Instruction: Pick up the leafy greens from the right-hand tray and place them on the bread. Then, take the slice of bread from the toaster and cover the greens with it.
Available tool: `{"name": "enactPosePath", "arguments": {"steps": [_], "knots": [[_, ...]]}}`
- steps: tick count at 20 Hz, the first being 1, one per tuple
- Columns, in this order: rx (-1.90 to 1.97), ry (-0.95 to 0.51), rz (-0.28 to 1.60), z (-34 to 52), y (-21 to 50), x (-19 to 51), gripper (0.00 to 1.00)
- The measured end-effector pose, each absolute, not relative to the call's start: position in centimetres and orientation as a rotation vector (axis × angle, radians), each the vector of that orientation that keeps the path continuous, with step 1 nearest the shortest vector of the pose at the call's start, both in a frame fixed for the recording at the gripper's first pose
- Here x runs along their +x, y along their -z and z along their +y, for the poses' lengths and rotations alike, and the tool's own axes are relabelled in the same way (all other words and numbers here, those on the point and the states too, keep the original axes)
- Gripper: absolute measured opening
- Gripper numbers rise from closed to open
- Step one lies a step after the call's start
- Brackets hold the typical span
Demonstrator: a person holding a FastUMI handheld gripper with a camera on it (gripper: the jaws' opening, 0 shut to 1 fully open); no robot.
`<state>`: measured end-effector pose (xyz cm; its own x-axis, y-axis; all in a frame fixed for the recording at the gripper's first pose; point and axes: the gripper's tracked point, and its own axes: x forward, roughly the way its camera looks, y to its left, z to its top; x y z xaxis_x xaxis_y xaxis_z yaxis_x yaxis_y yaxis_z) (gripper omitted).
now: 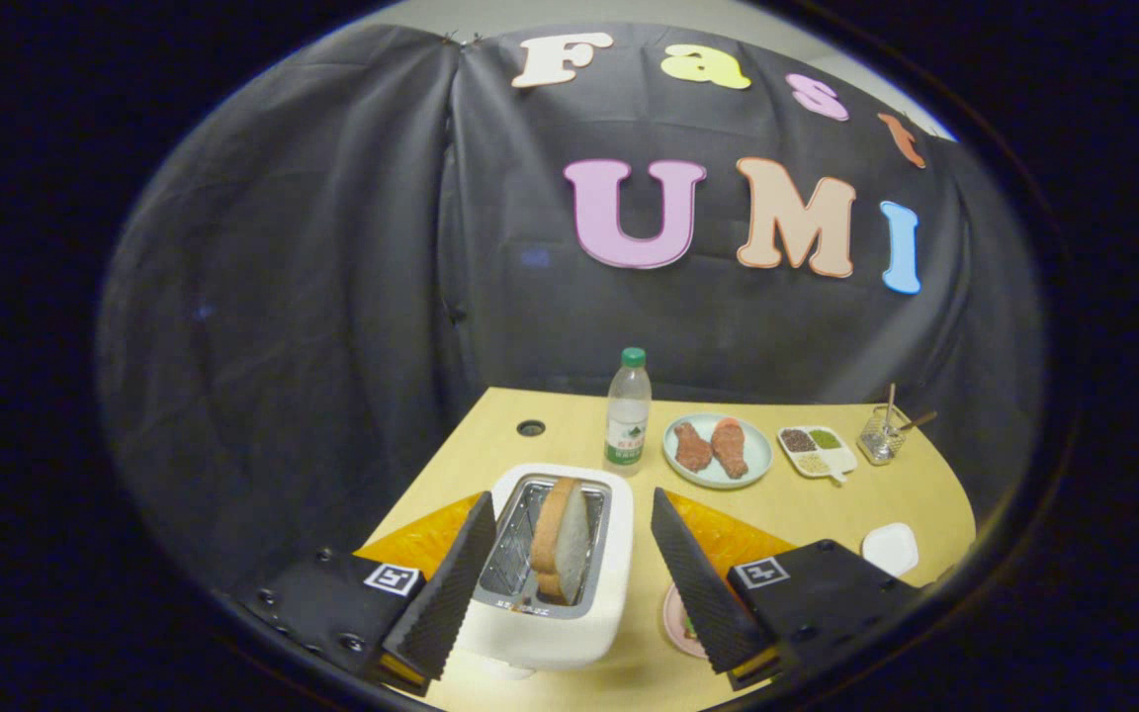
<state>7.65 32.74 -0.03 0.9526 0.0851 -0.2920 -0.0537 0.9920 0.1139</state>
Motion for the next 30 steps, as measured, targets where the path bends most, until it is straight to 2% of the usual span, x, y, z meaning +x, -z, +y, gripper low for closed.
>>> {"name": "enactPosePath", "arguments": {"steps": [2, 11, 17, 18, 20, 25, 30], "knots": [[0.078, -0.071, 0.354, 33.9, 1.8, 8.4, 0.99], [0.107, -0.051, 0.51, 34.5, 4.5, 10.2, 0.52], [0.153, -0.018, 0.581, 33.3, 5.2, 10.8, 0.14], [0.16, -0.009, 0.594, 33.0, 4.9, 10.4, 0.14], [0.162, -0.021, 0.624, 32.9, 4.8, 10.4, 0.05], [0.156, -0.042, 0.641, 32.1, 2.6, 10.2, 0.05], [0.187, -0.03, 0.582, 30.3, -1.3, 9.6, 0.05]]}}
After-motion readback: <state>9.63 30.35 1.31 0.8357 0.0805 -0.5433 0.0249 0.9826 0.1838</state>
